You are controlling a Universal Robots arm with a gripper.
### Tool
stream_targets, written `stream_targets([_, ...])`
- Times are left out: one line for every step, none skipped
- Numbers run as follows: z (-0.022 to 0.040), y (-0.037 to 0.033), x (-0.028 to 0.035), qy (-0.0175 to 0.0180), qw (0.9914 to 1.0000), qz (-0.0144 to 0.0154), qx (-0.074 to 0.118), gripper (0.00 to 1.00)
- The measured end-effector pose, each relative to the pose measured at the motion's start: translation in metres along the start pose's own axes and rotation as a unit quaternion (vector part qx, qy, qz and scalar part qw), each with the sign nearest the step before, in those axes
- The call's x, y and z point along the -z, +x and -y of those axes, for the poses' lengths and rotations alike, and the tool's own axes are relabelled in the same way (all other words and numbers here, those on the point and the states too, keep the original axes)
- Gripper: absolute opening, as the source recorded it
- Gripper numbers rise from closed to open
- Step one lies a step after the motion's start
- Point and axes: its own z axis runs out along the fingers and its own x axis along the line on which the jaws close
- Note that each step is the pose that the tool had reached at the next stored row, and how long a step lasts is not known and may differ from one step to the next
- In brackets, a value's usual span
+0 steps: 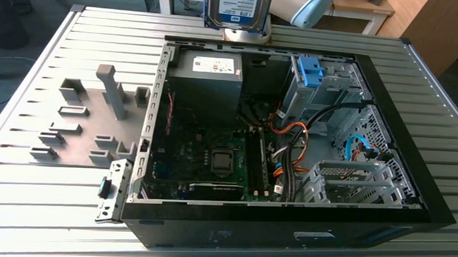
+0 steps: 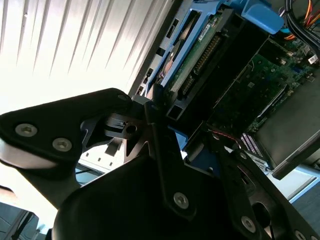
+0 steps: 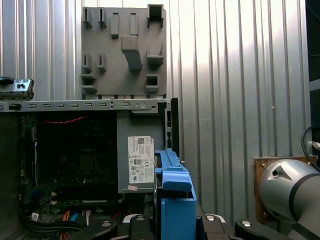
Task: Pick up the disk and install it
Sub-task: 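Pick up the disk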
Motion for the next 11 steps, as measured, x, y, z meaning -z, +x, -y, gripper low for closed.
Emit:
stream_targets([0.0006,0.0137,0.0005,0.0007,0.9999,-0.0144,0.0,0.36])
stream_targets([0.0013,0.0286,0.0012,0.0015,0.9995,-0.0317,-0.001,0.36])
stream_targets([0.0013,0.0287,0.0012,0.0015,0.99949,-0.0319,-0.001,0.36])
stream_targets([0.0014,0.0288,0.0012,0.0015,0.99948,-0.0321,-0.001,0.36])
stream_targets([0.0014,0.029,0.0012,0.0015,0.99948,-0.0323,-0.001,0.36])
stream_targets([0.0014,0.0291,0.0012,0.0015,0.99947,-0.0325,-0.001,0.36])
stream_targets([0.0014,0.0292,0.0012,0.0015,0.99946,-0.0327,-0.001,0.36])
stream_targets([0.0014,0.0293,0.0012,0.0016,0.99946,-0.0329,-0.001,0.36])
stream_targets([0.0014,0.0295,0.0012,0.0016,0.99945,-0.033,-0.001,0.36])
stream_targets([0.0014,0.0296,0.0012,0.0016,0.99944,-0.0333,-0.001,0.36])
stream_targets([0.0014,0.0297,0.0012,0.0016,0.99944,-0.0335,-0.001,0.36])
